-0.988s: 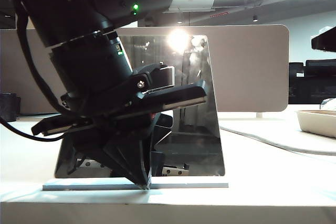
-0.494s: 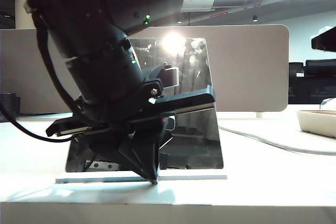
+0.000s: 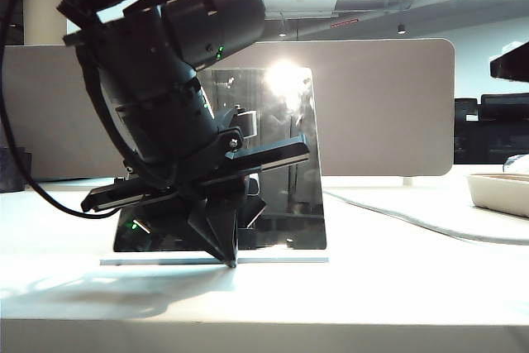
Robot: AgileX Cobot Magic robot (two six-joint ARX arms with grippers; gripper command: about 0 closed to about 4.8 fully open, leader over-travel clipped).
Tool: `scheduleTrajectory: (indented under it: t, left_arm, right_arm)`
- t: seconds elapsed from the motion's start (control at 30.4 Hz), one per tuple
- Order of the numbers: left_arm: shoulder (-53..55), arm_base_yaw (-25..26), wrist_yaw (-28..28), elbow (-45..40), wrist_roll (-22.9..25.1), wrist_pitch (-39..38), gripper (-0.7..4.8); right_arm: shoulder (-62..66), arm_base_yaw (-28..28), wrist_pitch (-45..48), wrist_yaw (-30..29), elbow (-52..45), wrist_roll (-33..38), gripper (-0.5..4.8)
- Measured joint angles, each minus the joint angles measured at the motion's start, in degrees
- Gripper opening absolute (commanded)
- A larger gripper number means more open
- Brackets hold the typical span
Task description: Push the base of the mirror on the table to move it forward for a short distance.
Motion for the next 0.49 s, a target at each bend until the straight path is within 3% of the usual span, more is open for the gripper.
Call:
scheduleTrajectory:
  t: [0.16,0.49]
  left_arm:
    - [1.88,2.84,2.89,0.5,-0.02,3.58,-0.01]
    - [7.74,8.0,4.83,8.63,3.54,2.34,-0.01]
  right_arm:
    - [0.0,0.0,0.0,0.02,0.0,0.0,0.22]
    - [-0.02,0.0,0.0,0.02,0.0,0.0,0.22]
